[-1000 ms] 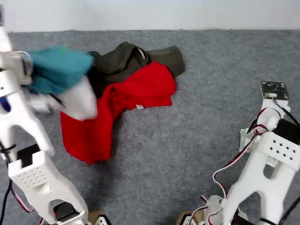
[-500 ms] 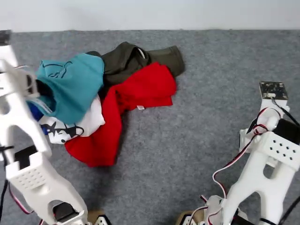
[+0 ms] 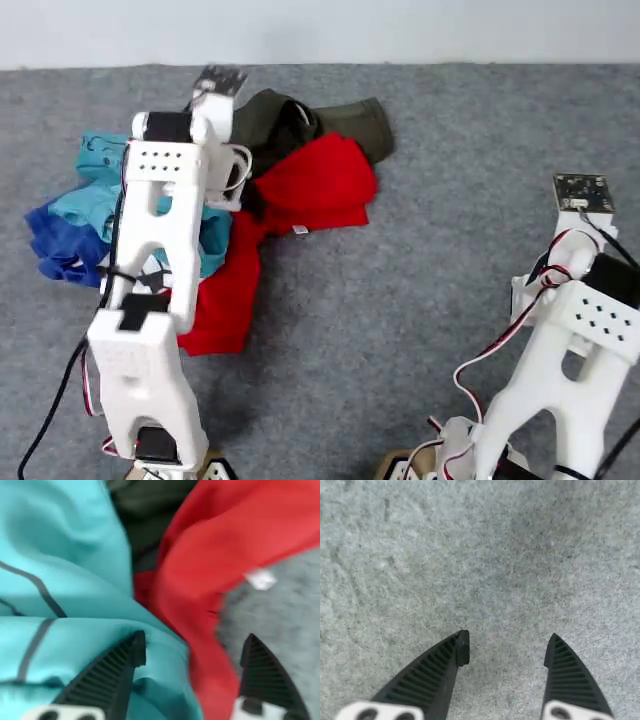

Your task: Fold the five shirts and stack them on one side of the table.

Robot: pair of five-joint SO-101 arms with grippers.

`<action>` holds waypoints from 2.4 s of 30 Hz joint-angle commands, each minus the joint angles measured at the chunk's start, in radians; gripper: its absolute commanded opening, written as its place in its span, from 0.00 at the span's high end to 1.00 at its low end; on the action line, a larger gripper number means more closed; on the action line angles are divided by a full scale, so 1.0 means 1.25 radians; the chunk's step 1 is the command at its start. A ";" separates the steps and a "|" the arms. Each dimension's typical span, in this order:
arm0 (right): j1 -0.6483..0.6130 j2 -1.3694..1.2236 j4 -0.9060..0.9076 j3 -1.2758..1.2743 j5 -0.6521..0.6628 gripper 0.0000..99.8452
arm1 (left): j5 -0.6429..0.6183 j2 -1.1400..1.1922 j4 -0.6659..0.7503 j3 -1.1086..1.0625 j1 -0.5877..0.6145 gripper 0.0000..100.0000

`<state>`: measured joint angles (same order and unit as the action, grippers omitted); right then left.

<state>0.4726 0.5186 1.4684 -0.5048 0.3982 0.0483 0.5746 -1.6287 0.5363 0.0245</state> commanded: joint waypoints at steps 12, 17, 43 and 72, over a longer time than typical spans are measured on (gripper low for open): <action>0.006 -0.003 -0.007 -0.001 0.010 0.74 | -0.009 0.227 -0.053 0.245 0.485 0.70; 0.006 -0.003 -0.048 -0.070 0.011 0.74 | -0.010 0.225 -0.101 0.412 0.598 0.70; 0.009 0.003 -0.077 -0.109 0.011 0.74 | -0.344 -0.007 0.050 0.141 0.119 0.70; 0.007 -0.003 -0.077 -0.112 0.011 0.74 | -0.346 0.304 -0.101 0.678 0.426 0.70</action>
<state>0.4726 0.5186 1.3840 -0.6506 0.4012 -0.3767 1.0457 -1.7346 1.3357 0.6045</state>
